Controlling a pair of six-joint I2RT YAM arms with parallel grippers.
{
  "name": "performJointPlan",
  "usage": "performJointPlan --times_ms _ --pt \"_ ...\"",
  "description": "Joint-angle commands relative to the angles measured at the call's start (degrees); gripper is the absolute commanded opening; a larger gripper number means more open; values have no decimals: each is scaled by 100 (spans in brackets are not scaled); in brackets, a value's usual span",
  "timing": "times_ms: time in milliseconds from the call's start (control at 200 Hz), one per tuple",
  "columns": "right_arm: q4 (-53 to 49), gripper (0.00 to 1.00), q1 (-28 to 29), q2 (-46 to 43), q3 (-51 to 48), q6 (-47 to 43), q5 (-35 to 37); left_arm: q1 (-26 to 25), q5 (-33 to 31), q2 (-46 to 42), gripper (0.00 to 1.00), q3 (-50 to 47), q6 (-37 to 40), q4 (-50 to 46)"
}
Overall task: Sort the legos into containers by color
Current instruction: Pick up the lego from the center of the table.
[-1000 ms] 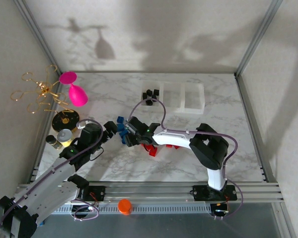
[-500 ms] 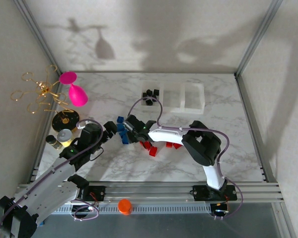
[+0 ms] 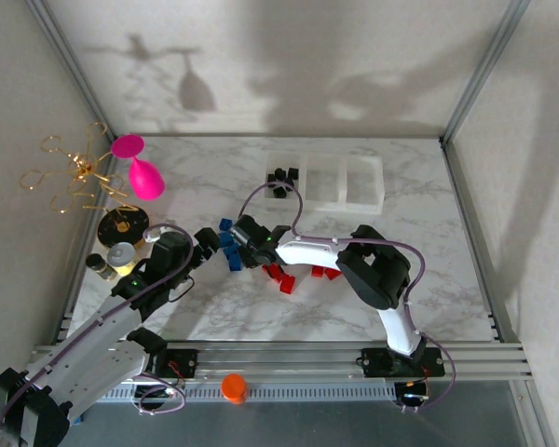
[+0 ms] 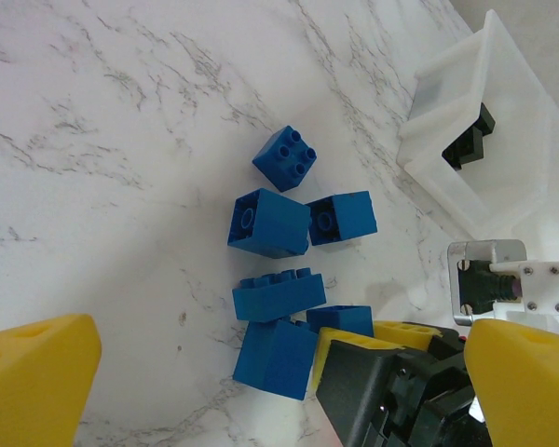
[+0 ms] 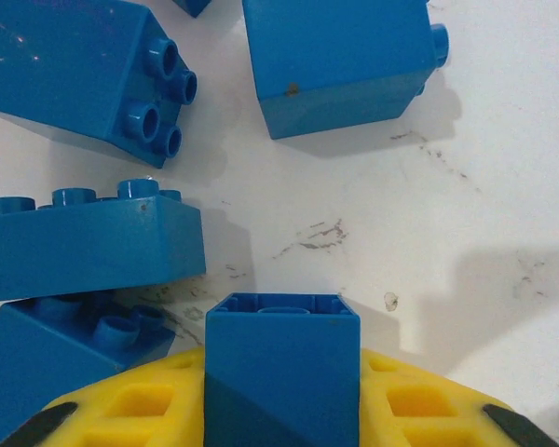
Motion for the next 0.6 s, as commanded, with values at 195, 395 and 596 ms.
performJointPlan --times_ms 195,395,596 --pt "66 27 -362 -888 -394 199 -72 25 43 60 100 253 4 9" --pt "36 27 -722 -1509 -698 182 -35 3 274 216 100 391 66 186" --pt "-6 26 -1309 -1998 -856 112 -1 -49 441 435 100 466 41 489"
